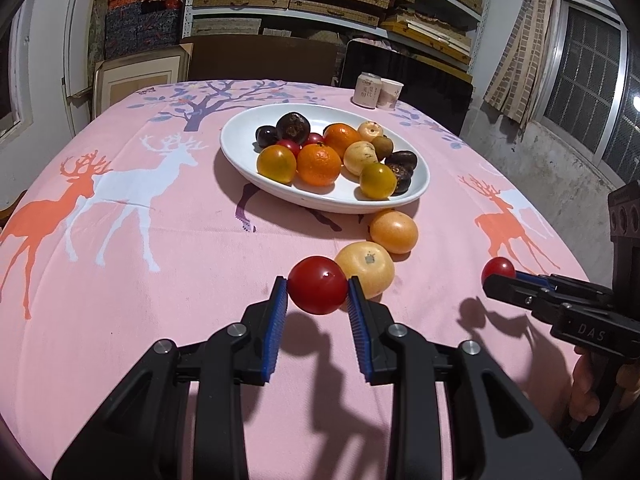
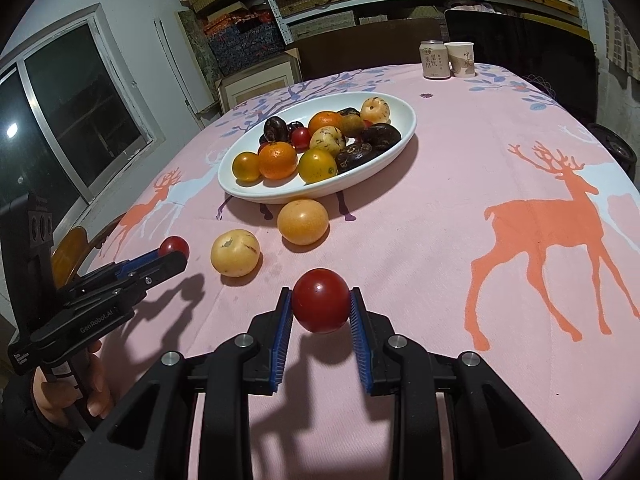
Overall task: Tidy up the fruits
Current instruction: 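Carry both red tomatoes onto the white plate and open both grippers, then grasp a pale yellow potato with the left gripper while the right gripper grasps a yellow-orange fruit, then carry the potato and yellow-orange fruit onto the white plate and open both grippers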
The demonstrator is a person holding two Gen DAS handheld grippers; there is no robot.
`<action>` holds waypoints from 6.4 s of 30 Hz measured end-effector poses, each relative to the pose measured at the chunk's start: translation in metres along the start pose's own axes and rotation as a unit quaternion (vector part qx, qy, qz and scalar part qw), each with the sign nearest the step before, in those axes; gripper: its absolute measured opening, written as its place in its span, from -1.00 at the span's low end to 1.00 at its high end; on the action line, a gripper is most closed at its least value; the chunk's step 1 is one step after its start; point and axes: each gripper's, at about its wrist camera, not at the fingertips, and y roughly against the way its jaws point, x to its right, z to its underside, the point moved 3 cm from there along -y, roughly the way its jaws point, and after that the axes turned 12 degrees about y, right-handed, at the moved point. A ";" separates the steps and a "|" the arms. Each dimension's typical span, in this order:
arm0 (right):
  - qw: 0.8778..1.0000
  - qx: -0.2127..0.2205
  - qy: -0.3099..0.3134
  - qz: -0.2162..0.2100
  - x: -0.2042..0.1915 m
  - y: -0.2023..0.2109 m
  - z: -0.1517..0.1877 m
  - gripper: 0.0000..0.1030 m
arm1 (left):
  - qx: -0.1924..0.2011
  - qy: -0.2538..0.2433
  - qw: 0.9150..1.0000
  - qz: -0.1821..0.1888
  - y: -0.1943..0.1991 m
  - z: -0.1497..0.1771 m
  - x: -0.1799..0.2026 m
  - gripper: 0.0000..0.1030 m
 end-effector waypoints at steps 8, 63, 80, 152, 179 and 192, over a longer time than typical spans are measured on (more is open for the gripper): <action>0.999 0.028 0.016 0.006 0.005 0.020 -0.031 -0.45 | 0.019 -0.028 0.999 0.009 0.014 -0.025 0.016 -0.43; 0.996 0.021 -0.087 -0.025 0.048 -0.031 -0.015 0.23 | -0.091 -0.111 0.989 -0.039 -0.065 -0.011 0.044 -0.17; 0.999 -0.034 0.030 0.012 -0.006 -0.052 -0.029 0.23 | 0.035 0.030 0.998 0.040 -0.008 -0.034 0.000 -0.17; 1.000 -0.019 -0.016 0.002 0.021 -0.041 -0.020 -0.16 | -0.035 -0.049 0.995 -0.074 -0.037 -0.027 0.005 -0.21; 0.998 0.005 0.064 -0.003 0.029 -0.065 -0.198 -0.16 | -0.055 -0.079 0.995 -0.009 -0.082 -0.084 0.070 -0.21; 0.999 -0.015 0.032 -0.018 0.036 -0.114 -0.202 0.18 | -0.021 -0.066 0.997 -0.024 -0.076 -0.091 0.056 0.52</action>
